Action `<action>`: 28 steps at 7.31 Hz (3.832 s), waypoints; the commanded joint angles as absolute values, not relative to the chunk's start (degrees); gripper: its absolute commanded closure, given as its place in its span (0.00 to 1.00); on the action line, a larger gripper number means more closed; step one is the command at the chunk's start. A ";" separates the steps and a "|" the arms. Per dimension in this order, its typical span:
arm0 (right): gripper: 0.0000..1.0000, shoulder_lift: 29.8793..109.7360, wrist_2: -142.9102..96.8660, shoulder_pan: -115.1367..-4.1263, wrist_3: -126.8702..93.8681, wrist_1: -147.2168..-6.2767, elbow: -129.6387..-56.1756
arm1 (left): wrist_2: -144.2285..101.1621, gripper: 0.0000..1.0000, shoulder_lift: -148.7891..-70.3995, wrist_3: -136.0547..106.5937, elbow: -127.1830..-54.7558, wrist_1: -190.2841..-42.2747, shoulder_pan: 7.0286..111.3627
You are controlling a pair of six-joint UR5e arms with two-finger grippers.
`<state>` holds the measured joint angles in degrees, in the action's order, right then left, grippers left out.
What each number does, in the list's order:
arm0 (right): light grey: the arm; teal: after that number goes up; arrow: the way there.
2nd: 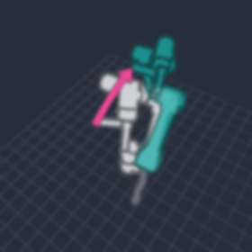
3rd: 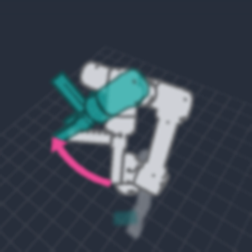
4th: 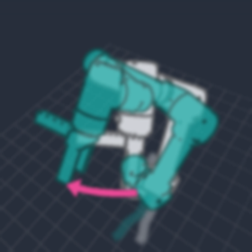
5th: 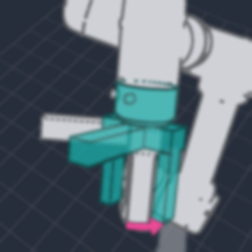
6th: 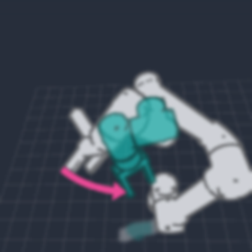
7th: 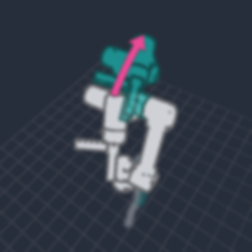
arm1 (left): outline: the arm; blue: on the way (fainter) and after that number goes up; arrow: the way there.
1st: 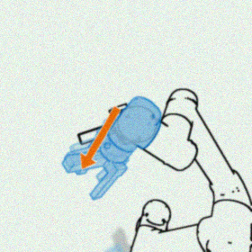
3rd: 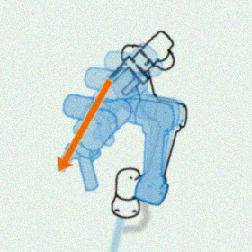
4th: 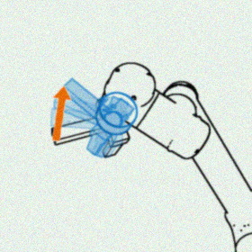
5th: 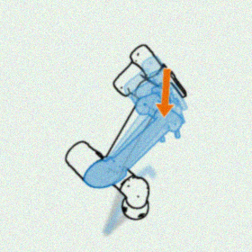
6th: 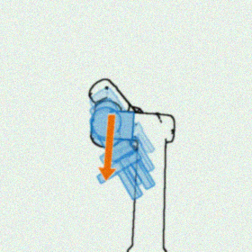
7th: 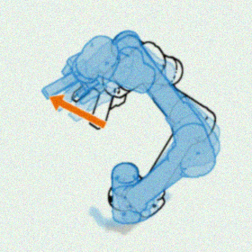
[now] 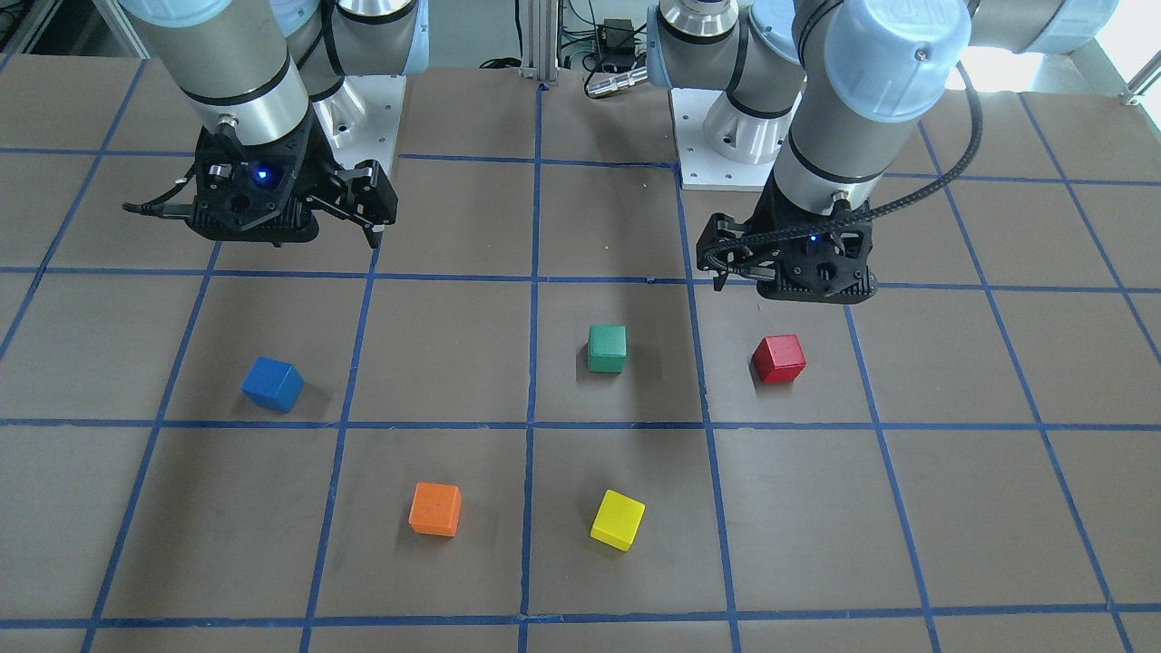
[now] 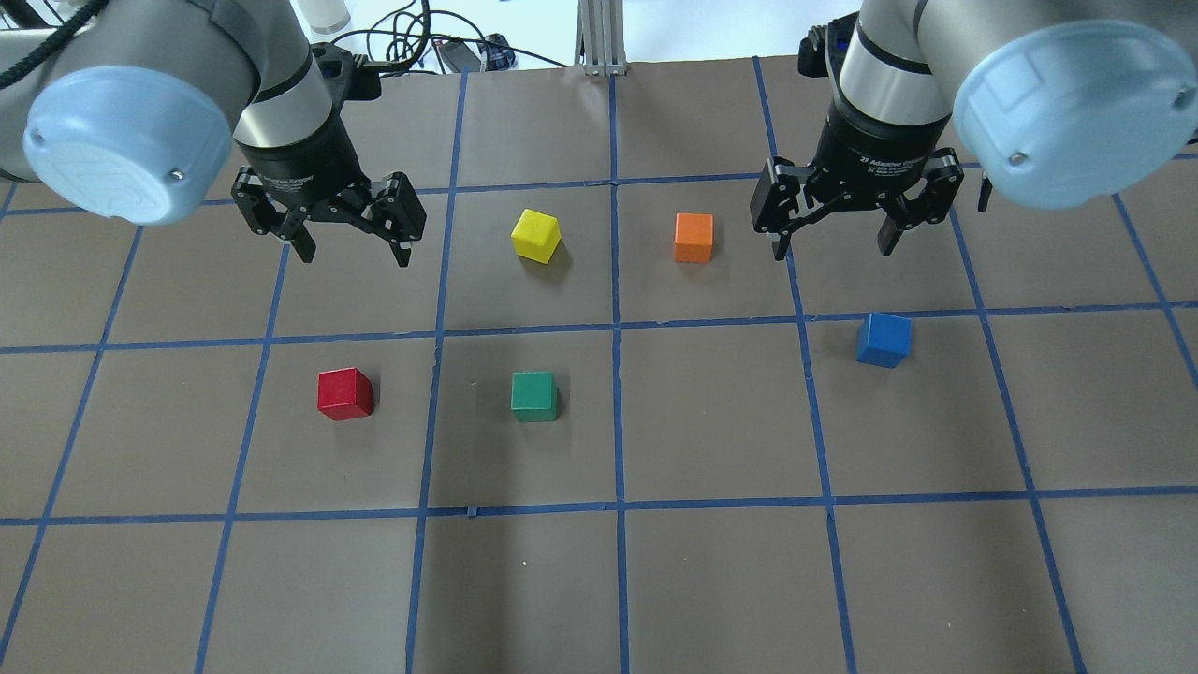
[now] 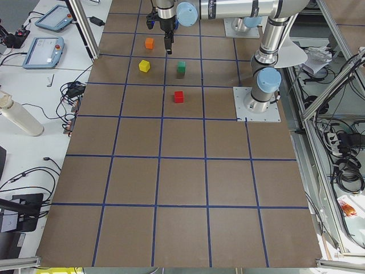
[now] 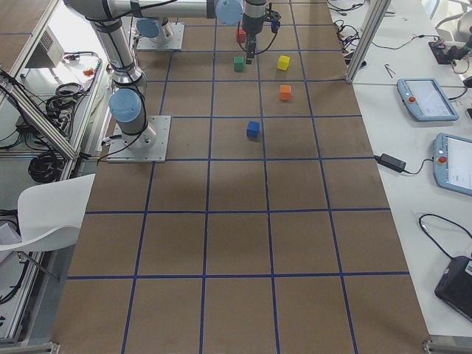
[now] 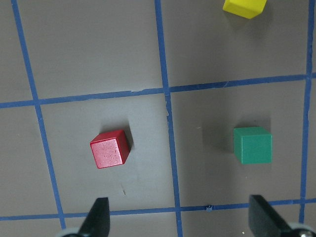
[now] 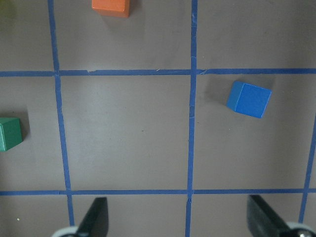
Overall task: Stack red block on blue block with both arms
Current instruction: 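Move the left gripper down over the red cube and close on it, then lift the red cube with the left gripper and carry it toward the table centre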
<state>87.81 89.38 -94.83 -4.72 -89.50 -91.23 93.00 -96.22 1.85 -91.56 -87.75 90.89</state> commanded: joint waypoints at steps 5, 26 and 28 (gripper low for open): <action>0.00 87.80 89.91 -94.83 -5.10 -89.21 -91.41 | 92.81 0.00 -97.29 3.69 -105.80 -73.39 80.16; 0.00 87.19 89.74 -94.83 -5.36 -89.74 -93.96 | 100.90 1.00 -110.31 9.76 -107.67 -71.37 80.07; 0.00 87.19 89.74 -94.83 -5.54 -89.74 -93.96 | 100.90 1.00 -108.81 9.58 -103.57 -73.72 81.38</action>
<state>87.19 89.74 -94.84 -5.44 -89.74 -93.96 100.79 -109.67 9.72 -106.27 -71.97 80.48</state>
